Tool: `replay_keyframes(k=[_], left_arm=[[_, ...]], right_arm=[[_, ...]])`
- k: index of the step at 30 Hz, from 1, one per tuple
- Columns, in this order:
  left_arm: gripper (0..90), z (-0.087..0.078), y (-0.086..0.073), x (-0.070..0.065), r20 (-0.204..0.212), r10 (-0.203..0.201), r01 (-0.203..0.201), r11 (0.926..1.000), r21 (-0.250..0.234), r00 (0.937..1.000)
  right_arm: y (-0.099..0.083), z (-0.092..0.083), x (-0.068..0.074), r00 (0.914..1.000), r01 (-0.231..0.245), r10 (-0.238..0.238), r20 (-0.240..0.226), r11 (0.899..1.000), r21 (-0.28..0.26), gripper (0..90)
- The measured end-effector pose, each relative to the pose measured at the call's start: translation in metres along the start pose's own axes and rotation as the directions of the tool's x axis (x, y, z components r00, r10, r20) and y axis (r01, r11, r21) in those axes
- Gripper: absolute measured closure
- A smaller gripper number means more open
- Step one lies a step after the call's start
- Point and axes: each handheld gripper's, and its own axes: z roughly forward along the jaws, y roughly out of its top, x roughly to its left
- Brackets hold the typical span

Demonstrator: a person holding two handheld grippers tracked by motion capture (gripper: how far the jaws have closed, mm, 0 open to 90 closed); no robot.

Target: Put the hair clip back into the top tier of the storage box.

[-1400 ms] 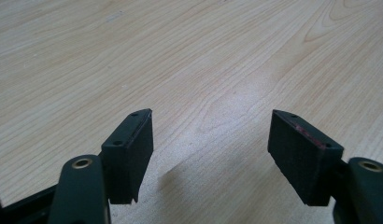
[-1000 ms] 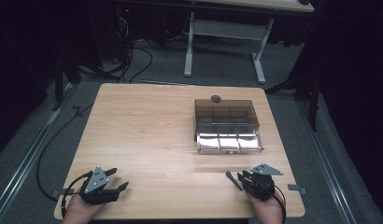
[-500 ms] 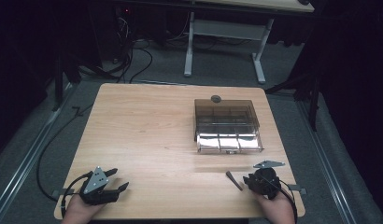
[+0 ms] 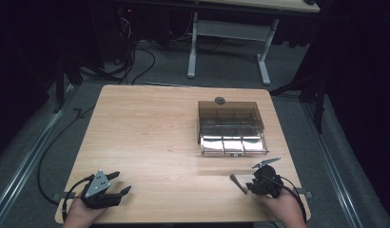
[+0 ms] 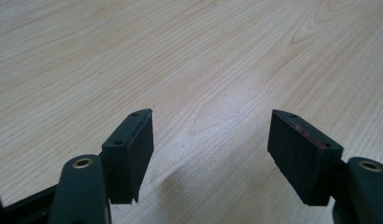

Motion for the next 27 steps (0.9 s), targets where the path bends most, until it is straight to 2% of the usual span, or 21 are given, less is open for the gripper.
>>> replay_keyframes(k=[8, 12, 21, 27], left_arm=[[31.8, 0.000, 0.000, 0.000, 0.003, 0.003, -0.003, 1.0000, 0.002, 1.0000], [31.8, 0.000, 0.000, 0.000, 0.006, 0.002, -0.002, 1.0000, 0.004, 1.0000], [31.9, 0.000, 0.000, 0.000, 0.007, 0.005, -0.005, 1.0000, 0.003, 1.0000], [31.9, 0.000, 0.000, 0.000, 0.008, 0.006, -0.006, 1.0000, 0.002, 1.0000]], right_arm=[[0.010, 0.001, 0.002, 0.9991, 0.041, -0.040, -0.014, 0.995, 0.086, 62.5], [0.015, 0.000, 0.004, 0.9977, 0.066, -0.063, -0.026, 0.992, 0.108, 62.5], [0.026, 0.001, 0.008, 0.9935, 0.113, -0.109, -0.034, 0.975, 0.190, 61.5], [0.035, 0.002, 0.012, 0.9906, 0.136, -0.131, -0.038, 0.966, 0.220, 60.7]])
